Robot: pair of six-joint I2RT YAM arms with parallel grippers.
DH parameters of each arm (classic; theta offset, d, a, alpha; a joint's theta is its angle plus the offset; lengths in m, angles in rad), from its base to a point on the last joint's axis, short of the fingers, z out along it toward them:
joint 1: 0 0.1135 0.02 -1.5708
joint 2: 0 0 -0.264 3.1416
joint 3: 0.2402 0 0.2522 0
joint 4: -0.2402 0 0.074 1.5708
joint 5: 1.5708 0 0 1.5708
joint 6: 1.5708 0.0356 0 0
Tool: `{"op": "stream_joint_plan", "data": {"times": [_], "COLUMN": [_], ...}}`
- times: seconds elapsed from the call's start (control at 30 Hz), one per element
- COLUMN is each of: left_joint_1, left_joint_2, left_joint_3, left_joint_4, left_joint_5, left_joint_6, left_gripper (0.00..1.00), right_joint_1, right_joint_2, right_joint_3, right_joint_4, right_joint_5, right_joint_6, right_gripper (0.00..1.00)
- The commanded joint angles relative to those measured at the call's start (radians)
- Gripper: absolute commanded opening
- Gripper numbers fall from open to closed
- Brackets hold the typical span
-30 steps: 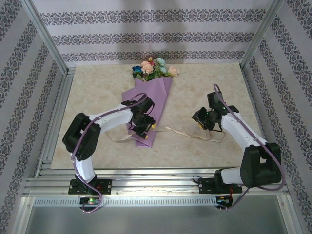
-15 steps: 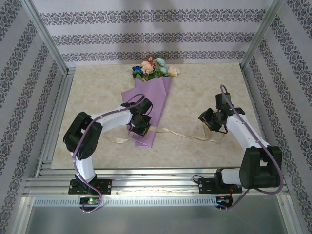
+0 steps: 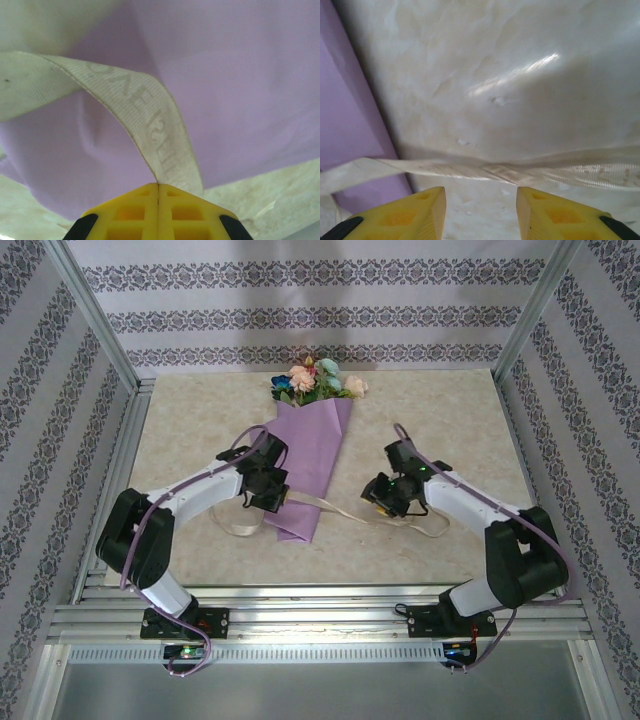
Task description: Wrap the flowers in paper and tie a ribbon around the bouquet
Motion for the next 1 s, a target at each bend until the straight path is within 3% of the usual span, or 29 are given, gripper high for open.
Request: {"op": "stream_joint_plan", "data": {"times": [0.0, 0.2, 0.33, 0.5, 0.7, 0.97], "left_joint_1": [0.082, 0.22, 0.253, 0.272, 0.302, 0.314], "left_joint_2": [-0.083, -0.22, -0.306, -0.444, -0.557, -0.585], "left_joint_3": [-0.026, -0.111, -0.208, -0.317, -0.376, -0.394], "left_joint_4": [-0.091, -0.194, -0.238, -0.314, -0.402, -0.435], "left_joint_5": [-0.049, -0.073, -0.071, -0.088, -0.093, -0.094], "left_joint_6": [0.044, 0.134, 0.153, 0.145, 0.184, 0.214], "left_gripper": [0.0, 0.0, 0.0, 0.0, 0.0, 0.0], "right_joint_1": [0.027, 0.052, 0.083, 0.097, 0.105, 0.161], "right_joint_2": [0.032, 0.128, 0.234, 0.366, 0.387, 0.361], "right_joint_3": [0.052, 0.149, 0.19, 0.195, 0.115, -0.012], "right_joint_4": [0.048, 0.079, 0.286, 0.497, 0.583, 0.698], "right_joint_5": [-0.001, -0.021, -0.119, -0.247, -0.299, -0.306], "right_joint_6": [0.056, -0.014, -0.033, -0.045, -0.059, -0.01], "right_gripper": [0.42, 0.43, 0.52, 0.55, 0.56, 0.59]}}
